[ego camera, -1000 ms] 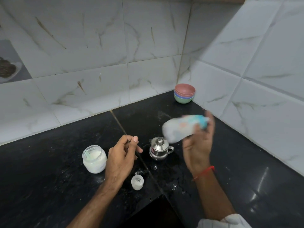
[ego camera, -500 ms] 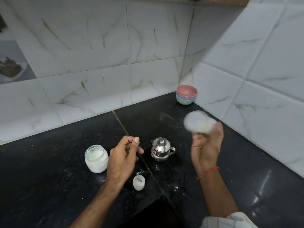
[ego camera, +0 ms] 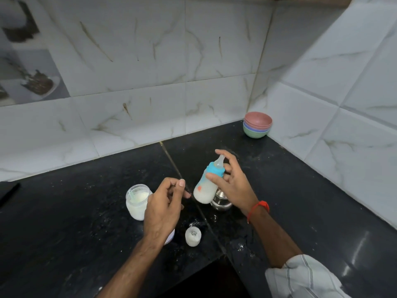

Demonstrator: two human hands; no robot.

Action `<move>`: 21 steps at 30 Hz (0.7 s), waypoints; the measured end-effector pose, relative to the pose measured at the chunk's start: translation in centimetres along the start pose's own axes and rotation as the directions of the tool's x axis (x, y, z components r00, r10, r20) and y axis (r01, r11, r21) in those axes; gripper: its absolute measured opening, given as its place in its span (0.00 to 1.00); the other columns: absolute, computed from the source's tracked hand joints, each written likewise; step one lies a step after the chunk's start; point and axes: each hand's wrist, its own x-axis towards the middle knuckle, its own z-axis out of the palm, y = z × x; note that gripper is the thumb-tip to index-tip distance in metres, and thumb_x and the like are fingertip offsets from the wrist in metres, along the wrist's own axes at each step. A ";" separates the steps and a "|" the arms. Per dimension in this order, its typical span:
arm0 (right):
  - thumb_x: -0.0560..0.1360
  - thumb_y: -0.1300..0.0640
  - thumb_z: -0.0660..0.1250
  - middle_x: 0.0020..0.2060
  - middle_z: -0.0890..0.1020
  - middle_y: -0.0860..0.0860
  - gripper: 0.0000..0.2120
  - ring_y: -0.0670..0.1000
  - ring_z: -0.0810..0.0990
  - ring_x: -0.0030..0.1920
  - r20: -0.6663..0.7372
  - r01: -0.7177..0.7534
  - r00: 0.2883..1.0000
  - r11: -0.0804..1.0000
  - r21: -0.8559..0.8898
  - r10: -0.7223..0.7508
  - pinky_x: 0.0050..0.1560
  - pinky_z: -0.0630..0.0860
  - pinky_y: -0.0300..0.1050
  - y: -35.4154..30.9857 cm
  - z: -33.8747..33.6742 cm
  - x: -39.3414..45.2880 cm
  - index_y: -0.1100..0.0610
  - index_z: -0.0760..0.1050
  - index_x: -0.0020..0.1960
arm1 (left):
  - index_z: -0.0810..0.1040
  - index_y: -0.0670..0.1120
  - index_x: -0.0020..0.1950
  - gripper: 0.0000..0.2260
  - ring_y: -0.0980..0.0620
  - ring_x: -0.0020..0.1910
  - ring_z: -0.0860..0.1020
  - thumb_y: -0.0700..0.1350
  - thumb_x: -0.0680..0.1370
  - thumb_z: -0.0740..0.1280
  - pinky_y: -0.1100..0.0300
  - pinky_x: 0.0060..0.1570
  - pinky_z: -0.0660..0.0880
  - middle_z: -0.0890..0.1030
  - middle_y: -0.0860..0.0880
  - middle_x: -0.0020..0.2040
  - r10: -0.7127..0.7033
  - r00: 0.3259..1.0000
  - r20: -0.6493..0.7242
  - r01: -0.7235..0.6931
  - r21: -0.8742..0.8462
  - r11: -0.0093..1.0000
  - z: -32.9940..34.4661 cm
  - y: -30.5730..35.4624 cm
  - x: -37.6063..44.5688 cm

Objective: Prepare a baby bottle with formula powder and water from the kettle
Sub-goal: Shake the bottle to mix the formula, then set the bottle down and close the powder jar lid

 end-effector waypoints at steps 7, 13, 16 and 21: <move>0.73 0.55 0.80 0.62 0.82 0.49 0.30 0.50 0.83 0.60 -0.128 -0.118 0.987 0.976 -0.180 0.096 0.66 0.80 0.53 3.2 3.3 5.6 0.50 0.72 0.71 | 0.79 0.59 0.46 0.09 0.56 0.33 0.84 0.59 0.83 0.64 0.56 0.38 0.83 0.87 0.58 0.39 -0.041 0.998 -0.036 0.042 0.020 0.999 -2.0 -1.4 -0.5; 0.70 0.56 0.81 0.57 0.81 0.57 0.25 0.58 0.80 0.57 -0.112 -0.210 0.977 0.869 -0.449 0.179 0.57 0.78 0.49 7.3 5.8 9.5 0.52 0.73 0.63 | 0.79 0.58 0.47 0.10 0.53 0.32 0.84 0.61 0.82 0.64 0.43 0.42 0.84 0.87 0.60 0.40 -0.050 0.996 -0.076 0.057 0.098 0.994 -4.2 -2.3 -0.6; 0.71 0.59 0.80 0.56 0.80 0.60 0.24 0.58 0.80 0.53 -0.113 -0.242 0.970 0.836 -0.493 0.214 0.51 0.75 0.45 9.1 6.8 10.1 0.55 0.72 0.61 | 0.79 0.57 0.48 0.10 0.52 0.33 0.84 0.60 0.83 0.64 0.42 0.42 0.84 0.87 0.60 0.40 -0.063 0.993 -0.097 0.073 0.104 0.992 -5.2 -2.7 -0.2; 0.72 0.64 0.79 0.57 0.79 0.61 0.25 0.59 0.80 0.54 -0.176 -0.299 0.954 0.832 -0.467 0.244 0.55 0.77 0.49 10.6 7.4 10.3 0.60 0.70 0.62 | 0.79 0.57 0.48 0.08 0.54 0.34 0.86 0.57 0.84 0.65 0.47 0.42 0.85 0.88 0.59 0.40 -0.073 0.989 -0.126 0.085 0.093 0.992 -6.3 -3.7 0.4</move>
